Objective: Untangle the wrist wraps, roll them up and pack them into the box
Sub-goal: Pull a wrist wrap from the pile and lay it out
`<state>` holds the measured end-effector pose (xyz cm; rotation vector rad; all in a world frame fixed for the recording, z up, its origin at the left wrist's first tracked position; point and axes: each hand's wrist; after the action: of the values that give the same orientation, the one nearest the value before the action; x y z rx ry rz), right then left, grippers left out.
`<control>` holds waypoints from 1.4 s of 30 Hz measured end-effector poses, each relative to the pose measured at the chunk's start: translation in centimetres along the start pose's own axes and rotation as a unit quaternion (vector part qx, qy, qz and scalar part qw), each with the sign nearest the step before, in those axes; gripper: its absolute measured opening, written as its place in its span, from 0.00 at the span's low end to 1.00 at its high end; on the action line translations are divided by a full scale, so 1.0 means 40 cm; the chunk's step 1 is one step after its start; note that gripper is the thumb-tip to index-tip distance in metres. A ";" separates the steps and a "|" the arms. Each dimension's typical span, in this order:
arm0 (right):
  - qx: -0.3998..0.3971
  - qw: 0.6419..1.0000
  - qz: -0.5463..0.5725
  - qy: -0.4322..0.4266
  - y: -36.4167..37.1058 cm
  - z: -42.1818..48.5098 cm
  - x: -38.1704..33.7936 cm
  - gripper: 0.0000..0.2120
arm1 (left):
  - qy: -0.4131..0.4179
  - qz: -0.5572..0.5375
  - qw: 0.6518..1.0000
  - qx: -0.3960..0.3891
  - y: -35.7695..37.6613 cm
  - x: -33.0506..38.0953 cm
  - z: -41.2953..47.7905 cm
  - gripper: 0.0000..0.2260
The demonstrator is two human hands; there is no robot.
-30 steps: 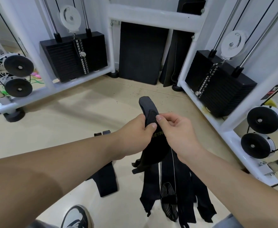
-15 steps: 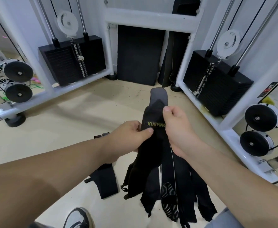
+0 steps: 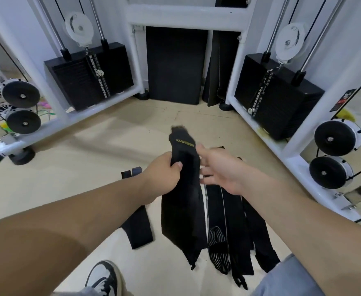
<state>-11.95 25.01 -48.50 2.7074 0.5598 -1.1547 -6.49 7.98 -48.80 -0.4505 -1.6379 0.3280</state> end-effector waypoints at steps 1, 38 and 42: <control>-0.027 0.999 -0.035 0.020 -0.003 -0.003 0.017 0.25 | -0.011 -0.024 1.000 0.013 0.007 -0.009 0.012 0.12; 0.110 0.960 -0.078 0.244 0.181 0.665 0.582 0.04 | -0.309 -0.062 0.948 -0.048 0.171 -0.800 0.312 0.32; 0.109 0.953 -0.079 0.270 0.201 0.669 0.583 0.06 | -0.322 -0.120 0.938 -0.046 0.226 -0.810 0.256 0.26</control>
<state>-11.80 16.80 -83.97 3.2335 0.7659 -0.5035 -13.15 1.13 -82.63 -0.2122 -2.3325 0.2246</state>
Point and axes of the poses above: each hand's wrist, its own z-axis towards the middle knuckle, its own y-axis out of the palm, x = y × z, and after that the axes turned 13 degrees about y, right-handed
